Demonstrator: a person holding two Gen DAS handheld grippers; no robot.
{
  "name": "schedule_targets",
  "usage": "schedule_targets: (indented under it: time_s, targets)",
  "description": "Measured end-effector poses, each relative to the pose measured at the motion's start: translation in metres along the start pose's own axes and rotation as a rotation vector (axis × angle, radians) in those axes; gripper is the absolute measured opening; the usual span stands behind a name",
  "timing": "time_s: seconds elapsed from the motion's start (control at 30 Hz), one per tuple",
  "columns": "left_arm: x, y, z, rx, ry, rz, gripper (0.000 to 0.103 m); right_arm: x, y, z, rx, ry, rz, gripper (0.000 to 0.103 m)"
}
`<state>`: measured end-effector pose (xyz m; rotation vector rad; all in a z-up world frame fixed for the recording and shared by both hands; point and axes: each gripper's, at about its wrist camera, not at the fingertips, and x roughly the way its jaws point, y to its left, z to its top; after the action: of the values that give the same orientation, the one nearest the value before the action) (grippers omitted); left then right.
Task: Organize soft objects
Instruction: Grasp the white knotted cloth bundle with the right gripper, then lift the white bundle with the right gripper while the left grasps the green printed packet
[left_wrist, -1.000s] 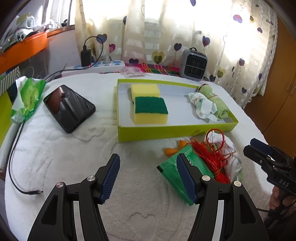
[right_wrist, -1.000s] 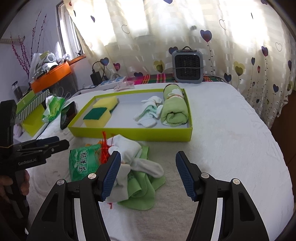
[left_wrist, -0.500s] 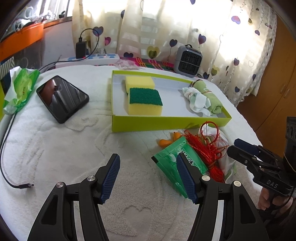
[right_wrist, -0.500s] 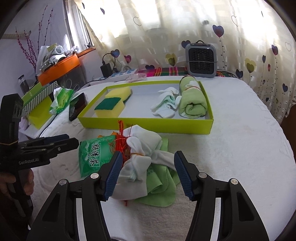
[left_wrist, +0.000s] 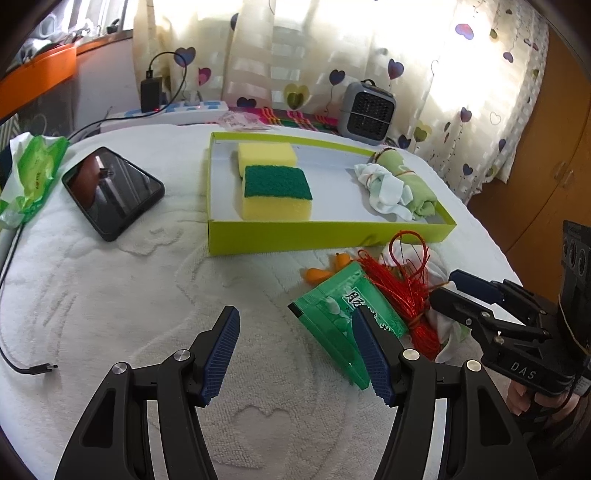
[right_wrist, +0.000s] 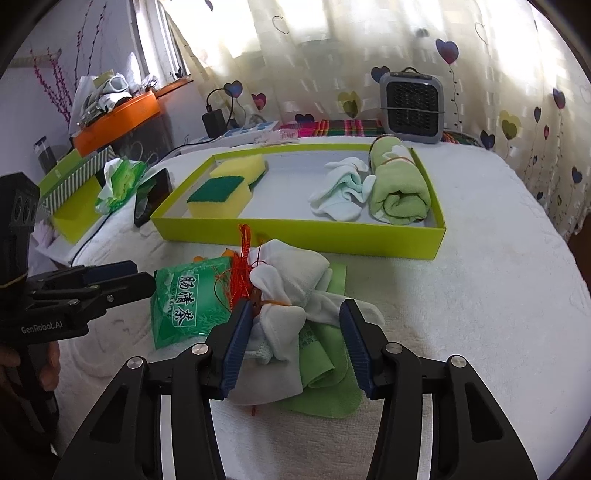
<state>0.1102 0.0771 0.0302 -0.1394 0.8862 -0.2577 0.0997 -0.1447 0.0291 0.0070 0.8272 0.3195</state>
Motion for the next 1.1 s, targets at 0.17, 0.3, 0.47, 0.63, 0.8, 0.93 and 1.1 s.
schedule_targets:
  time_s: [0.17,0.3,0.47,0.63,0.8,0.93,1.1]
  targets:
    - [0.001,-0.003,-0.001,0.008,0.007,0.007,0.063,0.003,0.005,-0.002,-0.029,0.012,-0.020,0.050]
    - [0.003,-0.006,-0.001,0.014,0.015,0.010,0.063,0.002,0.009,-0.003,-0.048,0.013,-0.020,0.030]
    - [0.003,-0.010,-0.002,0.025,0.024,-0.001,0.063,0.001,0.007,-0.003,-0.034,0.011,-0.003,0.027]
    - [0.004,-0.013,-0.002,0.028,0.027,-0.025,0.063,-0.005,0.002,-0.004,-0.006,-0.011,0.008,0.025]
    - [0.007,-0.018,-0.002,0.032,0.040,-0.025,0.063,-0.013,-0.005,-0.003,0.016,-0.031,-0.007,0.025]
    - [0.009,-0.022,-0.002,0.039,0.048,-0.026,0.063,-0.018,-0.003,-0.002,-0.022,-0.039,-0.063,0.025]
    - [0.012,-0.025,-0.004,0.043,0.059,-0.012,0.063,-0.017,-0.002,-0.006,-0.091,-0.004,-0.094,0.025]
